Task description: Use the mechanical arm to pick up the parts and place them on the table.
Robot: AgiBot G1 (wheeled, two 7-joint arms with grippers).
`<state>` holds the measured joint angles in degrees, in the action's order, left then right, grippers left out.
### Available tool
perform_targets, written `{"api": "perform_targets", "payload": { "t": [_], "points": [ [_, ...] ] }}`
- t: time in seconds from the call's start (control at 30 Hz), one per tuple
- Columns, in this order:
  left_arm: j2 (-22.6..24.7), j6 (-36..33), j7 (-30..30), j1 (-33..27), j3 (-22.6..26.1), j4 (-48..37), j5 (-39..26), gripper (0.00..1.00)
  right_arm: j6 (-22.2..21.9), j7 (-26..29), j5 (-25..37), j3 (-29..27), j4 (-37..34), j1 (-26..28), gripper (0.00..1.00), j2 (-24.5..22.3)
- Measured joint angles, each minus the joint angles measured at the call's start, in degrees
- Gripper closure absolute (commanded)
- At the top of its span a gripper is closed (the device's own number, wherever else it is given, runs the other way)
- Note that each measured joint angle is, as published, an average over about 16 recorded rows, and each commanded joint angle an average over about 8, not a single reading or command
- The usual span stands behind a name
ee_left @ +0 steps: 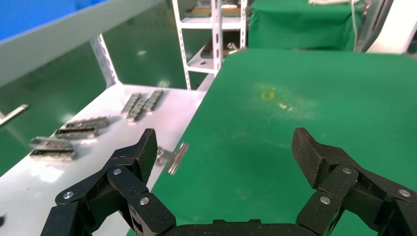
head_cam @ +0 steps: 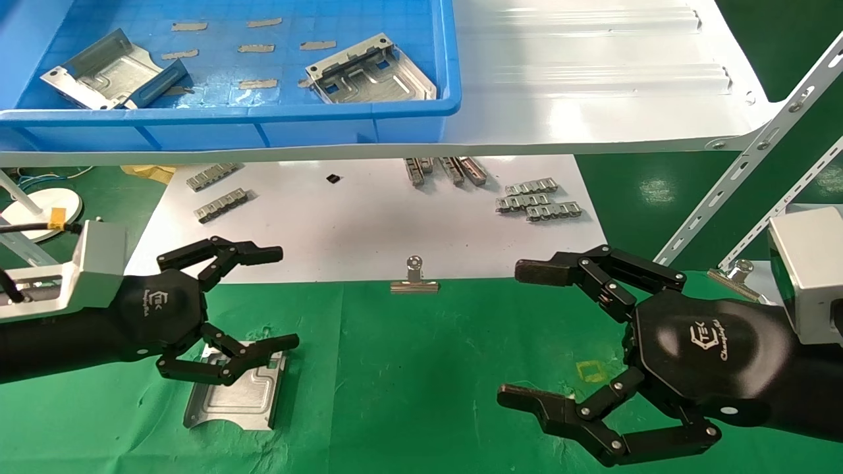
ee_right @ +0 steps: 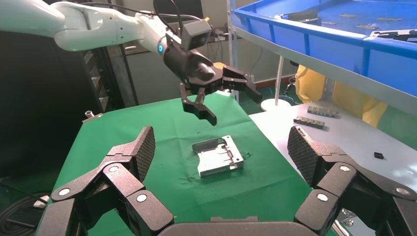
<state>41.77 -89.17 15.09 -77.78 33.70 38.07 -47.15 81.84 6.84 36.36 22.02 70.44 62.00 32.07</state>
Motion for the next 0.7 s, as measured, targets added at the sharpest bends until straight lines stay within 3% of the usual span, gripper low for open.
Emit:
{"api": "perform_targets", "payload": {
  "t": [0.7],
  "points": [
    [-4.23,2.18,-16.2,10.17,-11.08,22.27,3.32,0.0,0.0,0.0,0.0,0.0,0.0,0.0,0.0,0.0]
  ]
}}
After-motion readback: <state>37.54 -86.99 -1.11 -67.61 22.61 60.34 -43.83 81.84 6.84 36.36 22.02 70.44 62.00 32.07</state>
